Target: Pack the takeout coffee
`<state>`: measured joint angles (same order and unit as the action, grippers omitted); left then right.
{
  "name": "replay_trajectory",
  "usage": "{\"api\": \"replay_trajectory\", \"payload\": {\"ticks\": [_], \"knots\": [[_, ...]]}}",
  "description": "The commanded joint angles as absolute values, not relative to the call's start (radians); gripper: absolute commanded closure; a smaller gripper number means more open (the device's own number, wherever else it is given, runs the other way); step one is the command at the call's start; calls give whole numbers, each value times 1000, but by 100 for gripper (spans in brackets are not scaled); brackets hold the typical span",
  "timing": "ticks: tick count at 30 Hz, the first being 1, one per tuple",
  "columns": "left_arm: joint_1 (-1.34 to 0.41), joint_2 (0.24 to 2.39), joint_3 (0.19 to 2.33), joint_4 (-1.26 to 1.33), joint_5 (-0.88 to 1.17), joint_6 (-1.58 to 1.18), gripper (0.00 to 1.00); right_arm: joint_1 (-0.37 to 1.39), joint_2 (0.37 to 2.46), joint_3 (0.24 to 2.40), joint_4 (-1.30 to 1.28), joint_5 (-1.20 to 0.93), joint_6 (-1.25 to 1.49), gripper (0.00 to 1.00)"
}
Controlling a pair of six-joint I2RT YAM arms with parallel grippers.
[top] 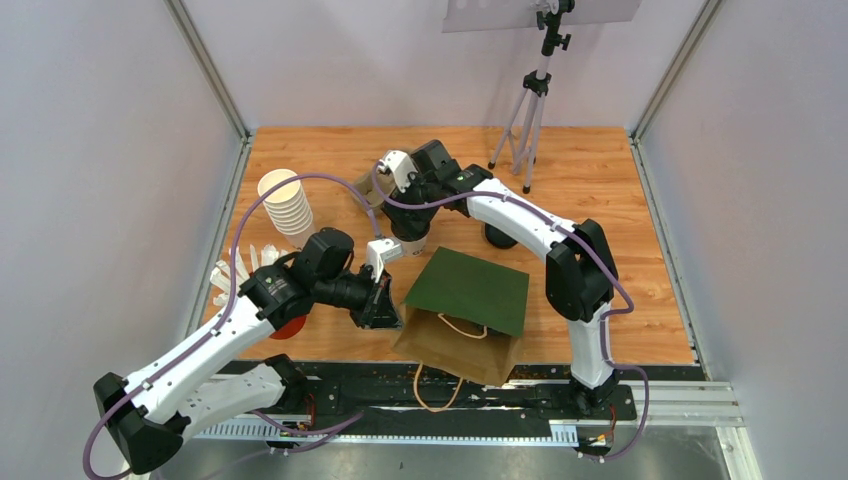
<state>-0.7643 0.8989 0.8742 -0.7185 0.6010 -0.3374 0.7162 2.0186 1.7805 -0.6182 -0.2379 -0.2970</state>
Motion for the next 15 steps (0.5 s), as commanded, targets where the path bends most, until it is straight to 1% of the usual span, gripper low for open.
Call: {"api": "replay_trajectory", "payload": {"ticks": [1, 5, 11, 15], "knots": [[-769, 900, 917, -721, 601, -316, 92, 715, 1983, 1774, -558, -265, -299, 2], [-769, 904, 920, -720, 601, -318, 92, 710, 1983, 1767, -552, -268, -297, 4], [-769, 907, 925, -721, 596, -319, 92, 703, 1989, 1761, -551, -276, -295, 1], [-769, 903, 923, -720, 593, -322, 92, 702, 1994, 1758, -557, -276, -297, 2]]}}
